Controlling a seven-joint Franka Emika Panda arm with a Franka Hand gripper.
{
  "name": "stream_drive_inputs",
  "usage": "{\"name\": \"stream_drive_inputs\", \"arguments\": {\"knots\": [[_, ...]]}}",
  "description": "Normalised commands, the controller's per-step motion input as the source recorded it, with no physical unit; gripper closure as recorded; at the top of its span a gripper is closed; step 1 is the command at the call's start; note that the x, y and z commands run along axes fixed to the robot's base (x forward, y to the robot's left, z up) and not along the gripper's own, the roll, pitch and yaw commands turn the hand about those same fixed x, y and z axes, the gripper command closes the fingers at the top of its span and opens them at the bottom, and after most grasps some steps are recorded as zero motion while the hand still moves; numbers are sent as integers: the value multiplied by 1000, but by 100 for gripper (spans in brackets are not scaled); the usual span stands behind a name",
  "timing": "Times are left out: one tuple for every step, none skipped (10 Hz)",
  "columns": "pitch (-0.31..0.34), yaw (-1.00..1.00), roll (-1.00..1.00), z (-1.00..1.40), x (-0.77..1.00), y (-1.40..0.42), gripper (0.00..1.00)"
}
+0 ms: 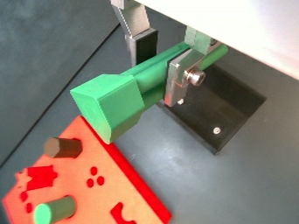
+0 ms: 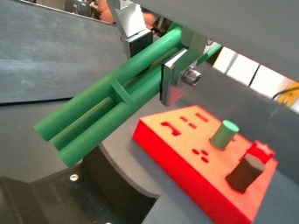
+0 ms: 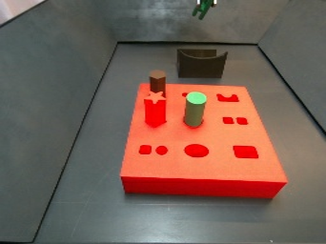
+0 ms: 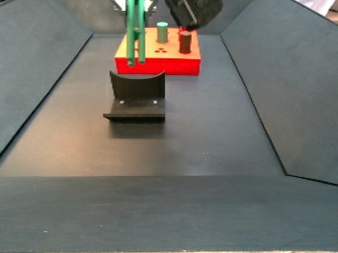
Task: Pick up the 3 prong object. Move up. Place the 3 prong object on the fixture. Regrasp the 3 prong object. Move to above the board. Insert the 3 prong object.
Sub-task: Place the 3 prong object on the fixture.
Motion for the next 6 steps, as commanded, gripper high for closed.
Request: {"name": "stream_drive_inputs", "arguments": {"knots": [[72,-77,-300,-16,83,40,100],[197,-197,-1000,-1000,127,132,100],[184,-208,-1000,-1000,130,134,100],[191,-247,-991,-1000,149,139,100],[156,-245,-838,-1000,164,134,100],[86,-244,-623,-1000,176,135,100]]}}
